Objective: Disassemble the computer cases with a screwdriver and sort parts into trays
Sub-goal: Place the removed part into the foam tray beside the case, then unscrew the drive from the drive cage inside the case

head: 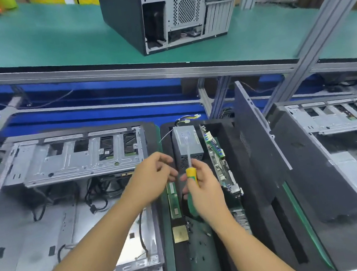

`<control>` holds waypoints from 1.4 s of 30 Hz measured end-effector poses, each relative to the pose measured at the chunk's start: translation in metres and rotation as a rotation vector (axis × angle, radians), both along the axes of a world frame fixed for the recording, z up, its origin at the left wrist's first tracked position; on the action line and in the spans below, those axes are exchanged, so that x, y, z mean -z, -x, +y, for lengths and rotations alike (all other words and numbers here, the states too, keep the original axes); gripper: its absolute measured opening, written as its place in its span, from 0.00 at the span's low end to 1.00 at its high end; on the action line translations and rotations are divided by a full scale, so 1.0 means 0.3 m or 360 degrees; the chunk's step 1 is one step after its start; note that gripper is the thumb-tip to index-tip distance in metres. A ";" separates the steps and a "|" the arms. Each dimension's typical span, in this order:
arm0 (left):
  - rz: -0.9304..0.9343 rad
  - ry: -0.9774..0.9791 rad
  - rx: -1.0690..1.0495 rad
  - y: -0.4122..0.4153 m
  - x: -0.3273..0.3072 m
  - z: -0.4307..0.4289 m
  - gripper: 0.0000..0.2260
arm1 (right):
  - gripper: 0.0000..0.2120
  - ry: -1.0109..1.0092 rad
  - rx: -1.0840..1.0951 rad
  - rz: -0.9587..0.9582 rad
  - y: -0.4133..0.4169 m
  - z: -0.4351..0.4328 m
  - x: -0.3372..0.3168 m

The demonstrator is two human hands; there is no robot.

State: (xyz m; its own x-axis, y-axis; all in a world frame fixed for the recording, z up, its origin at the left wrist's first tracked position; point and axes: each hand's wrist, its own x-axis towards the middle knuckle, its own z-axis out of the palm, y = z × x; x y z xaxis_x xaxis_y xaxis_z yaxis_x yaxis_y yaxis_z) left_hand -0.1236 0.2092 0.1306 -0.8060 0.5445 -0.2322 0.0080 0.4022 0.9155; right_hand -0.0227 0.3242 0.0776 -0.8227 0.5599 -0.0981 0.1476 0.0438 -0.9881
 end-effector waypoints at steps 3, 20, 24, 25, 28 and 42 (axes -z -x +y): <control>-0.0412 -0.0324 -0.0115 0.016 -0.008 -0.097 0.07 | 0.14 -0.0052 -0.0229 0.0092 0.044 -0.043 -0.092; -0.1371 -0.1258 -0.0609 0.167 0.037 -0.588 0.05 | 0.21 0.1016 -0.0611 0.0460 0.154 -0.464 -0.219; -0.1602 -0.1235 -0.0517 0.170 0.069 -0.616 0.08 | 0.21 0.0871 -0.0286 0.0564 0.190 -0.575 -0.174; -0.1621 -0.1185 -0.0481 0.171 0.079 -0.621 0.09 | 0.18 0.0826 -0.0215 0.0582 0.198 -0.592 -0.172; -0.1483 -0.0807 -0.0297 0.174 0.110 -0.637 0.14 | 0.12 0.0612 -0.0017 0.0529 0.212 -0.608 -0.168; 0.1255 0.0726 0.0039 0.420 0.136 -0.508 0.24 | 0.11 -0.0077 0.0279 0.0406 0.335 -0.355 -0.286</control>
